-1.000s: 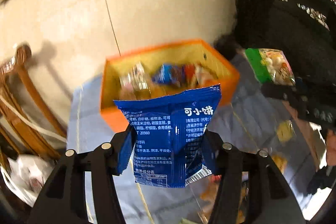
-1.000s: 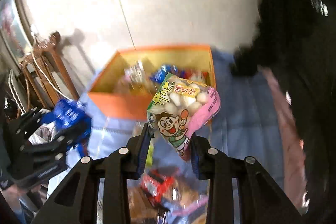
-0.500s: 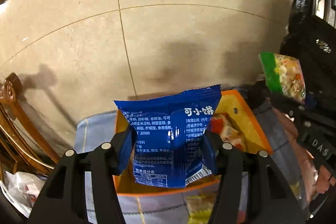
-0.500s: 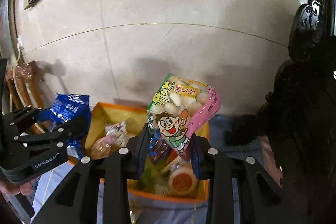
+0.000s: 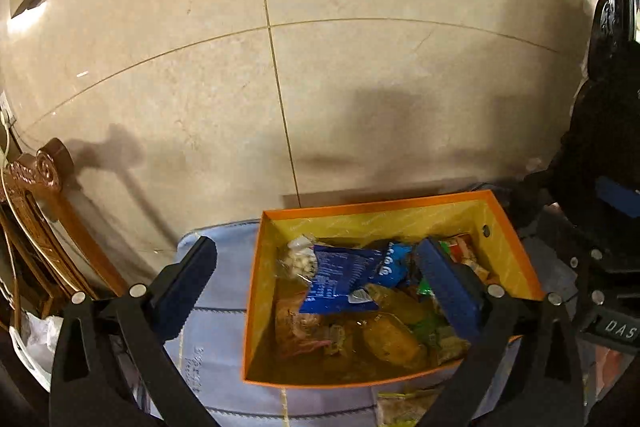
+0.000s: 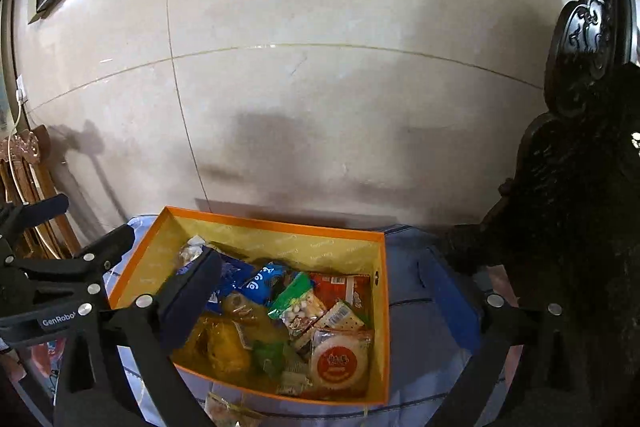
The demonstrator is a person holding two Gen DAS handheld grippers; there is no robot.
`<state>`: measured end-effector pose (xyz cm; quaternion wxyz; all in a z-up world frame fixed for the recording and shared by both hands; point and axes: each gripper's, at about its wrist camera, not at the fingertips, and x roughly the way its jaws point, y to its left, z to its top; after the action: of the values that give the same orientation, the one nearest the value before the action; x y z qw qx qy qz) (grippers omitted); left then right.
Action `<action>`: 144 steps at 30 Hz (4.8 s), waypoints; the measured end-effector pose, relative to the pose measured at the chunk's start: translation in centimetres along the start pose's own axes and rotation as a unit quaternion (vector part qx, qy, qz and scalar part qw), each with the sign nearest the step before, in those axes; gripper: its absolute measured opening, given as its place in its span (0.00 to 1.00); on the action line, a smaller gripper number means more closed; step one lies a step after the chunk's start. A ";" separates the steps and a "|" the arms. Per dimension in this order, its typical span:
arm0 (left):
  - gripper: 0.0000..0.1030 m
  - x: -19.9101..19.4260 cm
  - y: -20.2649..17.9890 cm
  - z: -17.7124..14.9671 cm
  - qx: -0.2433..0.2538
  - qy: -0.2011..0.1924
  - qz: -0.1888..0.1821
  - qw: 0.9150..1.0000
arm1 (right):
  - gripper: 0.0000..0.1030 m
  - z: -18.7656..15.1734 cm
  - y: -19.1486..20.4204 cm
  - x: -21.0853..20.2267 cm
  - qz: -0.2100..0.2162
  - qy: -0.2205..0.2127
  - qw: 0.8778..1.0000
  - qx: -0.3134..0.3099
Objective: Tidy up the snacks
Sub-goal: 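Grasp a pale green snack bag with the left tool while the right tool grasps a red snack pack, then drop the pale green bag into the box with the left tool while the right tool drops the red pack, then grasp a yellow-green seed bag with the left tool while the right tool grasps a pink-edged cookie bag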
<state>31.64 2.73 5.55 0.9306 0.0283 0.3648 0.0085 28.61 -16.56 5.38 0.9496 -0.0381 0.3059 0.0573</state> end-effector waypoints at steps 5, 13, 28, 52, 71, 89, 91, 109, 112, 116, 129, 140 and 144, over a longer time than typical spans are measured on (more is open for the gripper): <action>0.96 -2.3 0.5 -2.3 -0.016 0.006 -0.025 1.000 | 0.97 -0.8 -0.3 -3.0 0.006 -0.001 1.000 0.002; 0.96 -7.8 -1.3 -14.3 0.014 0.049 -0.075 0.996 | 0.97 -10.5 -2.2 -5.9 0.030 0.117 0.992 0.034; 0.96 -10.5 -1.5 -37.0 0.136 0.144 -0.033 0.980 | 0.97 -24.4 2.7 -0.5 0.089 0.276 0.957 -0.009; 0.00 -11.0 4.8 -35.0 -0.066 0.156 -0.106 0.980 | 0.38 -23.2 7.2 -5.1 0.051 0.198 0.974 -0.099; 0.78 -10.1 0.8 -39.9 0.064 0.140 -0.108 0.982 | 0.38 -21.3 3.1 -8.3 0.071 0.183 0.980 -0.037; 0.48 -14.2 1.1 -17.9 -0.006 -0.010 -0.057 0.998 | 0.38 -11.8 2.2 -11.7 0.084 0.074 0.994 -0.002; 0.48 -12.2 1.8 -14.1 -0.050 -0.002 -0.062 0.997 | 0.38 -9.9 1.2 -10.3 0.056 0.072 0.995 0.035; 0.49 -0.9 0.2 -5.1 -0.020 0.037 -0.057 0.997 | 0.40 -4.2 -0.3 2.1 0.037 0.107 0.993 0.042; 0.96 -0.4 -0.3 -4.3 -0.003 0.028 -0.061 0.998 | 0.89 -3.5 -0.6 3.5 0.066 0.111 0.991 0.048; 0.96 -1.8 -1.1 -4.8 0.034 -0.008 -0.071 0.997 | 0.96 -2.2 -1.5 1.8 0.055 0.059 0.996 0.033; 0.96 -0.5 -5.9 -19.3 0.211 0.076 -0.160 0.961 | 0.96 -17.2 -0.5 -3.0 0.093 0.176 0.961 -0.191; 0.96 6.4 -8.0 -23.1 0.189 0.131 -0.215 0.949 | 0.96 -25.3 2.3 0.1 0.175 0.243 0.924 -0.239; 0.96 8.7 -7.6 -25.2 0.181 0.177 -0.188 0.949 | 0.96 -26.5 3.8 1.4 0.166 0.263 0.909 -0.277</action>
<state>20.83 -3.37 -19.29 0.8150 0.1253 0.5176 -0.2283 13.95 -15.49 -17.06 0.7629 -0.2618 0.5180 0.2848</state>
